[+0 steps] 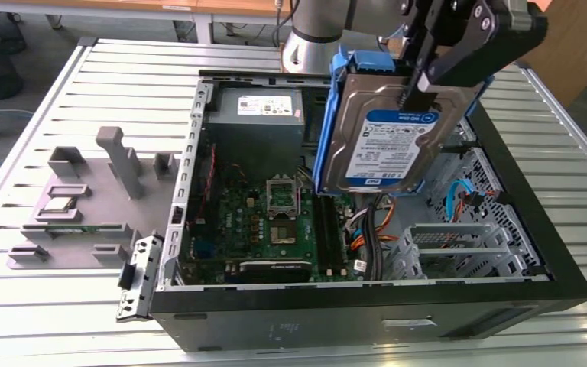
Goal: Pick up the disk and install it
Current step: 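Pick up the disk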
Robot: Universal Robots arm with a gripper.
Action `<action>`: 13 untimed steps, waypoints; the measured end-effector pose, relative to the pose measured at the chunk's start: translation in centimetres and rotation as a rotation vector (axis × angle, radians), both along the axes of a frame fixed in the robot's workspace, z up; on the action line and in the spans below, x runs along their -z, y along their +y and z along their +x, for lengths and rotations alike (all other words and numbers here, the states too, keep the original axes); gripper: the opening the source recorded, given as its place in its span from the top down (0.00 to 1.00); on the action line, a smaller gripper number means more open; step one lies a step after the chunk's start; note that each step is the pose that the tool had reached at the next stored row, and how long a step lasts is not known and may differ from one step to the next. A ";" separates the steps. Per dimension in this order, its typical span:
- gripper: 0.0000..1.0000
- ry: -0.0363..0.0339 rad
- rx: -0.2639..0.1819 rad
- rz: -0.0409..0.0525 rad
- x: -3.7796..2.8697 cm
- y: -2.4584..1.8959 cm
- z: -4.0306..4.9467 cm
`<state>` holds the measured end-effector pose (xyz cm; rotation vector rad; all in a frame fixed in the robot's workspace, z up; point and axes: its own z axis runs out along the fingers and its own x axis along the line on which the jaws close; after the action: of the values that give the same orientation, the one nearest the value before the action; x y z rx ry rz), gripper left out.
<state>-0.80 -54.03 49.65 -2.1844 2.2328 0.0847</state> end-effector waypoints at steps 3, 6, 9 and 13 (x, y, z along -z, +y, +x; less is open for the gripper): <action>0.65 0.0000 0.000 0.0000 0.01 -0.45 0.17; 0.65 0.0000 0.000 -0.0001 0.01 -0.90 0.34; 0.65 0.0000 0.000 0.0000 0.03 -1.10 0.66; 0.65 0.0000 0.000 0.0000 0.08 -1.21 1.63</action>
<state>0.84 -55.24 49.57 -2.1844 2.2329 0.0846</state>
